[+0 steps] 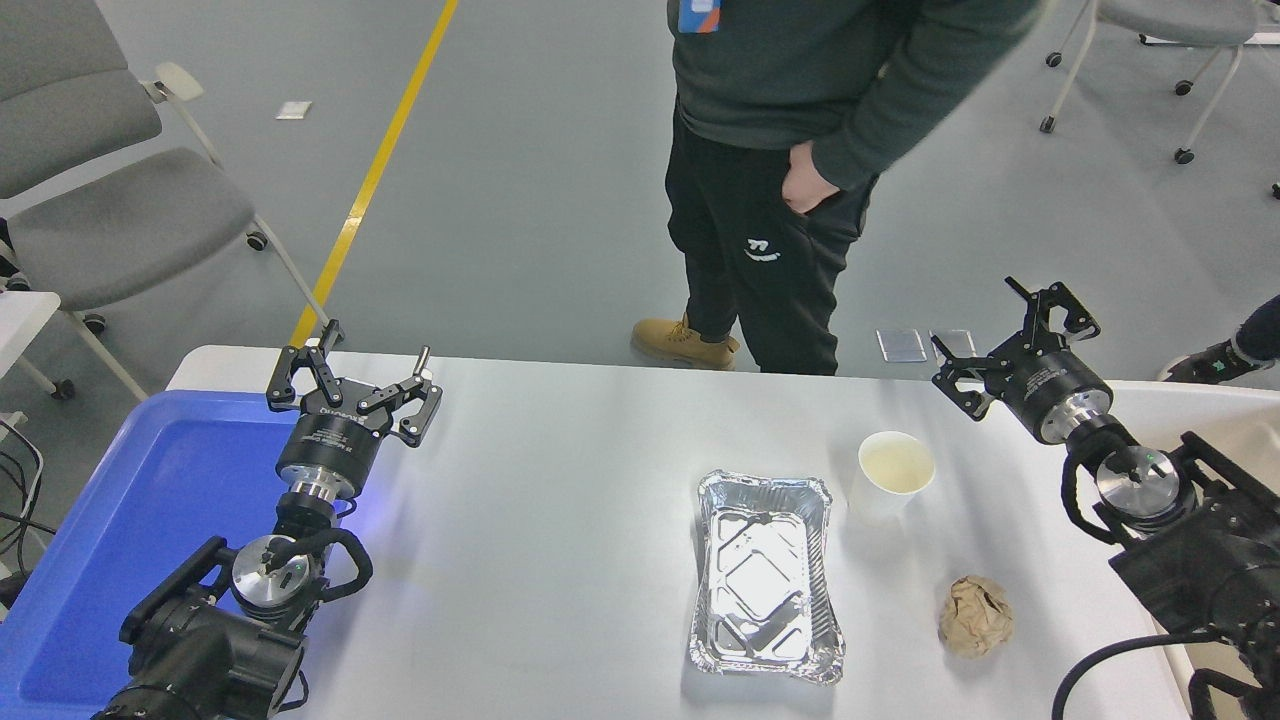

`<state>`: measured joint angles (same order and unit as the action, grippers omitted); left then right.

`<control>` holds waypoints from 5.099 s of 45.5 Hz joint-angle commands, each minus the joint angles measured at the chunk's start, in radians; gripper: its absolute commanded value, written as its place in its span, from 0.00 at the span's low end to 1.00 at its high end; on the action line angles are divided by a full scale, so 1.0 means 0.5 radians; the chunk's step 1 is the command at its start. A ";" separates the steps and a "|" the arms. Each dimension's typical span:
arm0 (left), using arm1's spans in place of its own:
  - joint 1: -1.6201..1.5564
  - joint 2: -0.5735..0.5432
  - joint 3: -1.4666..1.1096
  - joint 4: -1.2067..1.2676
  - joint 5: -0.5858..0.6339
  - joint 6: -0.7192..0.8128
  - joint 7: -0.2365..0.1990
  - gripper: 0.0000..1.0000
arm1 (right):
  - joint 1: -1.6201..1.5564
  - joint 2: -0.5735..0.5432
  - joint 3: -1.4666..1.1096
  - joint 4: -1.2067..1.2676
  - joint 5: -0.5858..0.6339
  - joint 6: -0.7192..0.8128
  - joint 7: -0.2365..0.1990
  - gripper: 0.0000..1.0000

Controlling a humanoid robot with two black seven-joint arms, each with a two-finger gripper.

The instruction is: Pick up paper cup place in dustbin

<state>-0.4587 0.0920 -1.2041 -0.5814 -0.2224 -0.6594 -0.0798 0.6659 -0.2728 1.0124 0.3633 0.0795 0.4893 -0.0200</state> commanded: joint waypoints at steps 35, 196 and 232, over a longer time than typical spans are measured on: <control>0.000 0.003 0.018 0.000 0.000 0.000 -0.040 0.99 | 0.325 -0.485 -0.736 0.255 -0.049 0.006 -0.027 1.00; 0.000 0.003 0.021 0.000 -0.003 0.003 -0.040 0.99 | 1.359 -0.157 -3.393 0.814 -1.625 -0.040 -0.061 1.00; 0.000 0.003 0.021 0.000 -0.003 0.003 -0.040 0.99 | 1.138 -0.031 -3.335 0.620 -1.629 -0.110 -0.058 0.99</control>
<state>-0.4587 0.0936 -1.1932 -0.5814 -0.2240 -0.6584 -0.0997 1.2544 -0.2974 -0.6657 0.6870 -0.7341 0.4396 -0.0502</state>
